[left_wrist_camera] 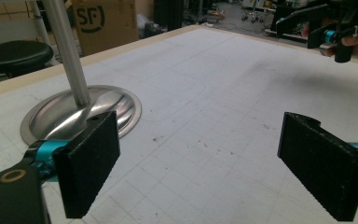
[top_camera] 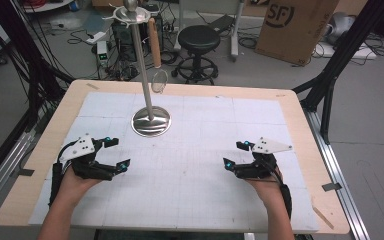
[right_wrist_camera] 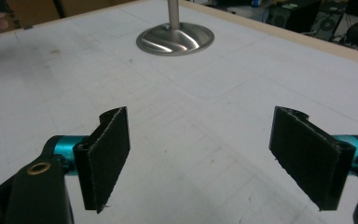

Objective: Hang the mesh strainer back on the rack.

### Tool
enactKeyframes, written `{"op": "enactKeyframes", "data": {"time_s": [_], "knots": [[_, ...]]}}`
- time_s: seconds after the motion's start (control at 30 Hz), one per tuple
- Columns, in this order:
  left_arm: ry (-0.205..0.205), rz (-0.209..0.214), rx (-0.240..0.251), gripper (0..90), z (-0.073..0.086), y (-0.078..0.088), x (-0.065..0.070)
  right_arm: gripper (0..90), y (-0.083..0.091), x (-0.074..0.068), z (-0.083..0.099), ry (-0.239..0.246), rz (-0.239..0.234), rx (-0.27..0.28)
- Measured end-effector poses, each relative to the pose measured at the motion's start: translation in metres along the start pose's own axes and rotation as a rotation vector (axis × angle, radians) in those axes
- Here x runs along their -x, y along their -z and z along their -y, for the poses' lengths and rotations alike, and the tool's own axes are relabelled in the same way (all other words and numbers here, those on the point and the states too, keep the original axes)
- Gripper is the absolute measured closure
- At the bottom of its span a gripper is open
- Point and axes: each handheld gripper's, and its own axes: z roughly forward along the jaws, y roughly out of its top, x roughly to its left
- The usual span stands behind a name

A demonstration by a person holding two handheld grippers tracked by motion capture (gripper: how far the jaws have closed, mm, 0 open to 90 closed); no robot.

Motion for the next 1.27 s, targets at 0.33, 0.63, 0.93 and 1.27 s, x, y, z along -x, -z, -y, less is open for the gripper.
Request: {"op": "enactKeyframes", "data": {"time_s": [0.33,0.63,0.93,1.27], "knots": [[0.001,-0.006,-0.016,13.3,0.002,-0.0026,-0.0021,19.5,-0.0015,0.0031,0.0078,-0.003,0.01,-0.029],[-0.002,-0.003,-0.013,13.3,0.0018,-0.0021,-0.0015,19.4,-0.0001,0.0007,0.007,0.003,0.016,-0.027],[-0.003,-0.008,-0.026,13.3,0.0035,-0.0044,-0.0011,19.5,-0.0014,0.0019,0.0081,-0.012,0.015,-0.038],[-0.006,-0.009,-0.025,13.3,0.0032,-0.0042,-0.0015,19.5,-0.002,0.0021,0.0087,-0.014,0.015,-0.041]]}}
